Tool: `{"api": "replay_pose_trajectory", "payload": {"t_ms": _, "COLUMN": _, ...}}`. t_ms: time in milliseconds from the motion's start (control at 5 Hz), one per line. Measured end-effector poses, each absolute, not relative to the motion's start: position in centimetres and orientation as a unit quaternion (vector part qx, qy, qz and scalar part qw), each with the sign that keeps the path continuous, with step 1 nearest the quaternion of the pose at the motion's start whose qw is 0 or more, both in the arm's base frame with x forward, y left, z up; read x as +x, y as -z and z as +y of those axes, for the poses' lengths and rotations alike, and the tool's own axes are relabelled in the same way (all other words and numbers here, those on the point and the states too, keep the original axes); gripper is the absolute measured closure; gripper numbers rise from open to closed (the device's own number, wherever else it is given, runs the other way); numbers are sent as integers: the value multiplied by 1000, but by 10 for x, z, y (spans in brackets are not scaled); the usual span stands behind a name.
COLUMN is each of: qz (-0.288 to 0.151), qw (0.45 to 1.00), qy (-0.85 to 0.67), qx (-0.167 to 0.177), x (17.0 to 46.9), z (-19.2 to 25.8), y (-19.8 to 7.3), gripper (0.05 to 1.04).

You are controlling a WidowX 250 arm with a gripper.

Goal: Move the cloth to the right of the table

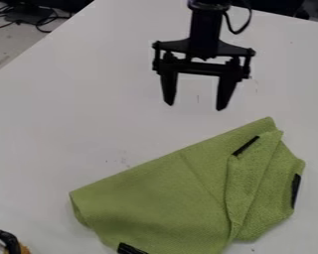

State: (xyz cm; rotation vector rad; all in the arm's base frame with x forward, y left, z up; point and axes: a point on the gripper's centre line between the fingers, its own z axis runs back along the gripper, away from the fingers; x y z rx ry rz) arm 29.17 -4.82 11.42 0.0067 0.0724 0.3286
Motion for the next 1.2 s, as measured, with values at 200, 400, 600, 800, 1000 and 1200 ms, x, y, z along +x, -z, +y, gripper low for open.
{"api": "replay_pose_trajectory", "payload": {"t_ms": 200, "qz": 36, "qw": 985, "qy": -168, "qx": 9, "x": 297, "z": -20, "y": -122, "gripper": 83}}
{"api": "replay_pose_trajectory", "payload": {"t_ms": 400, "qz": 16, "qw": 983, "qy": -184, "qx": 5, "x": 304, "z": 15, "y": -122, "gripper": 83}}
{"api": "replay_pose_trajectory", "payload": {"t_ms": 600, "qz": 30, "qw": 984, "qy": -172, "qx": 14, "x": 309, "z": 38, "y": -125, "gripper": 83}}
{"api": "replay_pose_trajectory", "payload": {"t_ms": 800, "qz": 23, "qw": 983, "qy": -181, "qx": 15, "x": 307, "z": 64, "y": -125, "gripper": 83}}
{"api": "replay_pose_trajectory", "payload": {"t_ms": 1000, "qz": 21, "qw": 983, "qy": -184, "qx": 12, "x": 305, "z": 77, "y": -125, "gripper": 83}}
{"api": "replay_pose_trajectory", "payload": {"t_ms": 1200, "qz": 39, "qw": 983, "qy": -178, "qx": 23, "x": 303, "z": 85, "y": -124, "gripper": 83}}
